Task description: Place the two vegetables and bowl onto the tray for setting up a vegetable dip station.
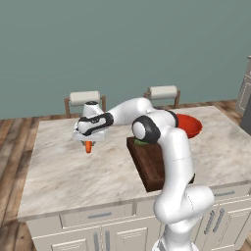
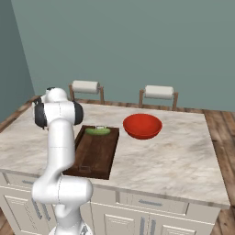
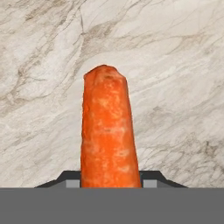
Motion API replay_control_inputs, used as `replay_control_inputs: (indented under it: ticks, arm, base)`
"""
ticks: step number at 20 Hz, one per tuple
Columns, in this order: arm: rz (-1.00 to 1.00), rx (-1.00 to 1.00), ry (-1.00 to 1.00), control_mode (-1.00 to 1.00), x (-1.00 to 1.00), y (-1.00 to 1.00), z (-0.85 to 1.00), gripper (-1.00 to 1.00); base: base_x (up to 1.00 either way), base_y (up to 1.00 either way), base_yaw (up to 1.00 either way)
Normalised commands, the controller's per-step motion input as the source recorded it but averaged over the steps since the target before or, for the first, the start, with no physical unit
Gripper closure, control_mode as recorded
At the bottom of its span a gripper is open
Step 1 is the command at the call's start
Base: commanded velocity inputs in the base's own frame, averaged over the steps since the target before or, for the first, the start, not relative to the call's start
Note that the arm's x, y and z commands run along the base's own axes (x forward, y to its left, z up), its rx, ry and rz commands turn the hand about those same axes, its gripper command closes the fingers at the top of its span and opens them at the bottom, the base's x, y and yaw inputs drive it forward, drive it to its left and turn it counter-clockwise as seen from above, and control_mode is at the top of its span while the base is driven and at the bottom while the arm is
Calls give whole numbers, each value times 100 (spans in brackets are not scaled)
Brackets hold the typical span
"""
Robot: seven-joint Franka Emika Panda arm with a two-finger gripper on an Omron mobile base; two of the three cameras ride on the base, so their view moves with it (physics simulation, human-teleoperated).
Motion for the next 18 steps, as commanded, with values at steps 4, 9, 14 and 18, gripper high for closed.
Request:
replay_control_inputs:
  ticks: [4,9,14,18]
  arm:
    - [0,0,0,-100,0,0,1,100]
    - [-1,0,0,-100,-1,-3,8,100]
    - [-4,0,0,-100,0,-5,26,100]
    - [-8,0,0,-100,0,-12,38,100]
  base:
    - [0,0,0]
    - [0,0,0]
    - [0,0,0]
    - [0,0,0]
